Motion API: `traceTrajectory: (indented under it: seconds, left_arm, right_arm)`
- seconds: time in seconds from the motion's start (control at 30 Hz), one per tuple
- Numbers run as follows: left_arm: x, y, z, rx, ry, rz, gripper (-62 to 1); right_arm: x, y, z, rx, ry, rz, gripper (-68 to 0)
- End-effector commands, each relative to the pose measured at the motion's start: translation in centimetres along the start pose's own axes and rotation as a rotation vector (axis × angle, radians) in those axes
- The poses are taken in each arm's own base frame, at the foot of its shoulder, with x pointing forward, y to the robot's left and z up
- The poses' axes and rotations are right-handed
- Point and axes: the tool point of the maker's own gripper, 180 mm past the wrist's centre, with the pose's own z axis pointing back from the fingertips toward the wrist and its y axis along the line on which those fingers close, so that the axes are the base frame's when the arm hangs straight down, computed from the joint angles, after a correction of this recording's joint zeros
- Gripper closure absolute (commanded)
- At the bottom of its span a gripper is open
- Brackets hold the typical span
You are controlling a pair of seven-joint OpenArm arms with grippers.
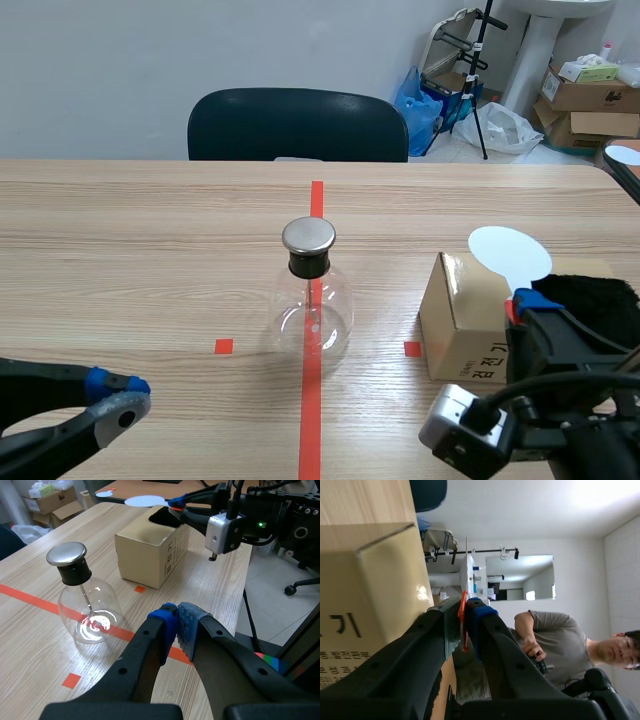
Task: Do the electroscope experiment
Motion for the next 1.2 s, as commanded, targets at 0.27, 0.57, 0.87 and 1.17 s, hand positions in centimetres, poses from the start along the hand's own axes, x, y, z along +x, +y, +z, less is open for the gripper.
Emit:
traceTrajectory:
  seconds: [0.27,0.57,0.87,1.17]
  left_arm:
    - [1.5,0.1,-0.2,0.009,-0.094,0.011,-60.4]
    - [1.5,0.1,-0.3,0.009,-0.094,0.01,-62.3]
    - [1.4,0.1,-0.2,0.009,-0.093,0.01,-62.3]
    - [1.4,0.1,-0.3,0.009,-0.091,0.01,-62.3]
  right_arm:
    - [-1.1,0.9,1.3,-0.001,0.018,0.01,-1.0]
    - [-0.5,2.2,0.9,0.024,-0.012,0.016,-1.0]
    - [-0.3,3.2,0.9,0.05,-0.023,0.017,-1.0]
    - [-0.4,3.1,0.7,0.044,-0.02,0.015,-1.0]
